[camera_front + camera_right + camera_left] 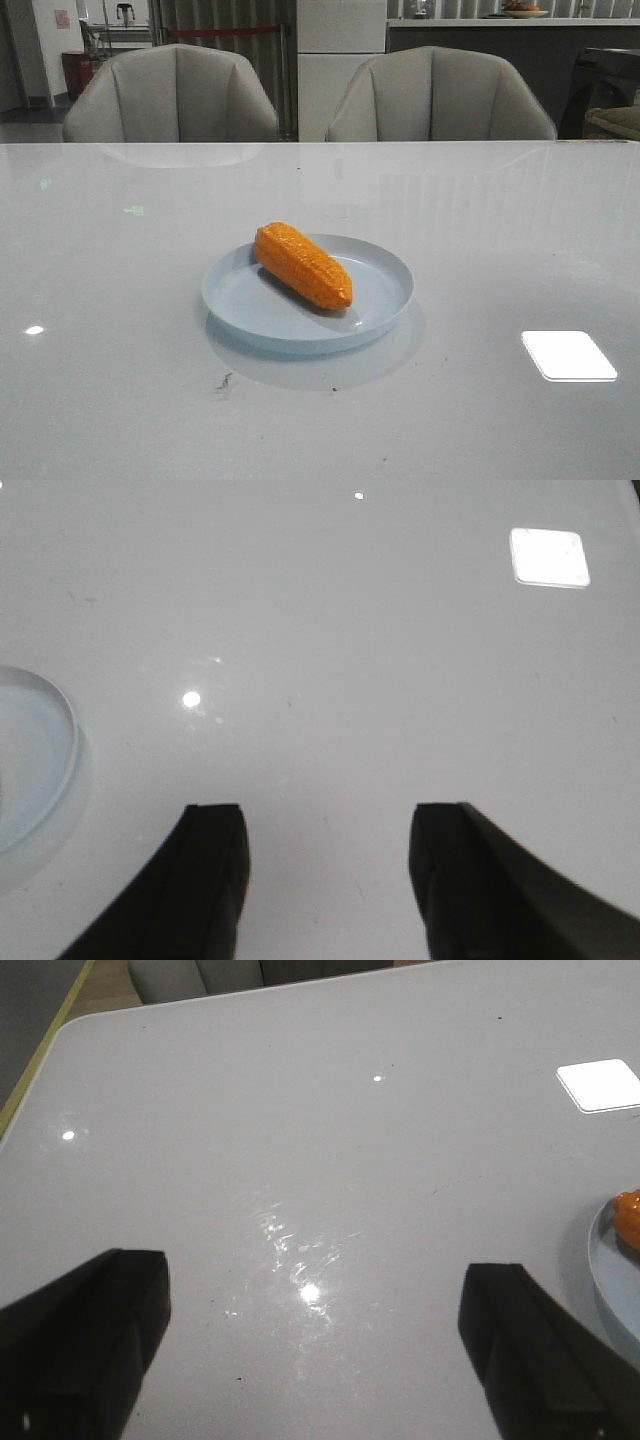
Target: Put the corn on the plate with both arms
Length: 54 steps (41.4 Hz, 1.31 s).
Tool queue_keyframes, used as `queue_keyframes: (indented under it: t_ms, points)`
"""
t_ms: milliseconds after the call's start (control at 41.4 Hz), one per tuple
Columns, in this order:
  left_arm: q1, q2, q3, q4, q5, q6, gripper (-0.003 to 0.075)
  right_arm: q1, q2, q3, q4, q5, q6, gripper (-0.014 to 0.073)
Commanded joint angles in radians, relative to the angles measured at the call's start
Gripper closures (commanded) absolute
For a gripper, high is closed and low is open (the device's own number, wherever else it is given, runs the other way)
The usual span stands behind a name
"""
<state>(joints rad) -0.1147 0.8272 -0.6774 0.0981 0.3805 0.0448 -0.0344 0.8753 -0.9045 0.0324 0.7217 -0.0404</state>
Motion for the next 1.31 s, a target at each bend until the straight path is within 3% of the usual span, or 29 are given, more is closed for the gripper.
queue_keyframes:
  t_ms: [0,266,580,1282]
  points:
    - [0.001,-0.009,-0.028,-0.003,-0.074,0.0,0.0088,-0.051,-0.104,0.09,-0.007,-0.075,0.003,0.0127]
    - [0.001,-0.009,-0.028,-0.003,-0.066,0.0,0.0088,-0.055,-0.29,0.281,-0.008,-0.085,0.003,0.0127]
    - [0.001,-0.009,-0.028,-0.003,-0.066,0.0,0.0088,-0.015,-0.296,0.284,-0.006,-0.183,0.004,0.0127]
    - [0.001,-0.045,0.013,-0.019,-0.076,0.0,0.0088,-0.015,-0.296,0.284,-0.006,-0.186,0.004,0.0127]
